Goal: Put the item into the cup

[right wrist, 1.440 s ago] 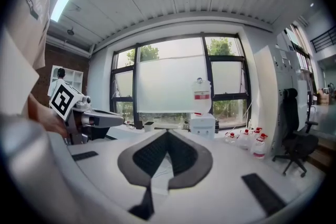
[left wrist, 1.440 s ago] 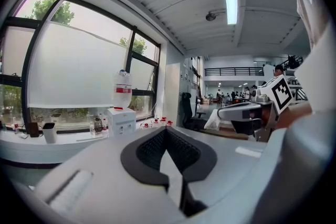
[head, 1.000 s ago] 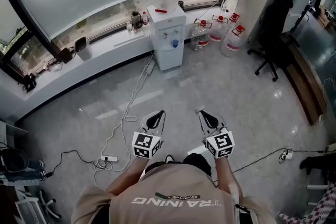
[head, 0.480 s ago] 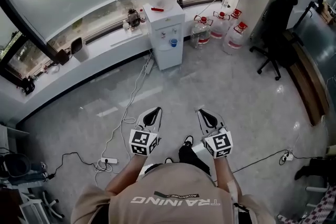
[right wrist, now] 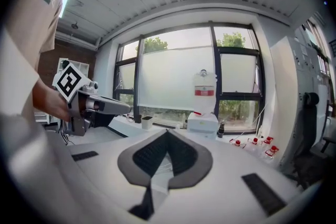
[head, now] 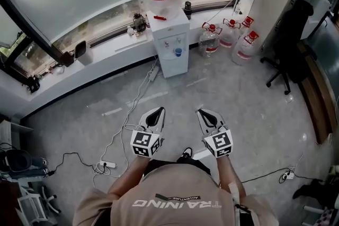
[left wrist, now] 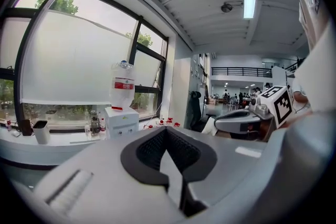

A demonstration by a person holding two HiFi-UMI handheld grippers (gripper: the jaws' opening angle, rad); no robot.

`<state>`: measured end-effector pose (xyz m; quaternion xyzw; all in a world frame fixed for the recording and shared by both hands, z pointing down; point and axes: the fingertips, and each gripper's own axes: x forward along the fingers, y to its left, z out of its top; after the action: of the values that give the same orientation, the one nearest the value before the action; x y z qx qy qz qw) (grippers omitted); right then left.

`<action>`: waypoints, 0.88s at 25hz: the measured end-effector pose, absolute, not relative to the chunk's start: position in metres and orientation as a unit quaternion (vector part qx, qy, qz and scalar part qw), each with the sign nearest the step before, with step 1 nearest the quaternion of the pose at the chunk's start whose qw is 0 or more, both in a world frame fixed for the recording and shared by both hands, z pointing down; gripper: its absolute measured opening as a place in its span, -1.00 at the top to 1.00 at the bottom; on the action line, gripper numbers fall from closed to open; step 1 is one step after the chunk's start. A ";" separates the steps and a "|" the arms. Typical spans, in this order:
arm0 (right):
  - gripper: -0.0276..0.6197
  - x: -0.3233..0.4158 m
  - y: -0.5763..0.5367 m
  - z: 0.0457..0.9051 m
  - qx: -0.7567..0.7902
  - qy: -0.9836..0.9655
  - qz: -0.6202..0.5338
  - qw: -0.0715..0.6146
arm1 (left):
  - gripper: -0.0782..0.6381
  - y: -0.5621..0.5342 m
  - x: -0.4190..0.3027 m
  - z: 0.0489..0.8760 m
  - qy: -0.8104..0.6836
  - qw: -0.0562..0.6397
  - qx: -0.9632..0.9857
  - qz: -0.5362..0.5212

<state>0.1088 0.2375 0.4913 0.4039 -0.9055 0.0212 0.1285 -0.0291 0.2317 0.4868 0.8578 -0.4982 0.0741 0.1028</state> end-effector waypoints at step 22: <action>0.88 0.078 0.069 0.491 0.398 -0.905 0.022 0.146 | 0.76 0.058 -0.050 0.497 -0.489 0.105 0.863 0.073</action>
<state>0.0783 0.0694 0.4911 0.3983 -0.9053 0.0219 0.1459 -0.0504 0.0584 0.4973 0.8630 -0.4886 0.0732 0.1054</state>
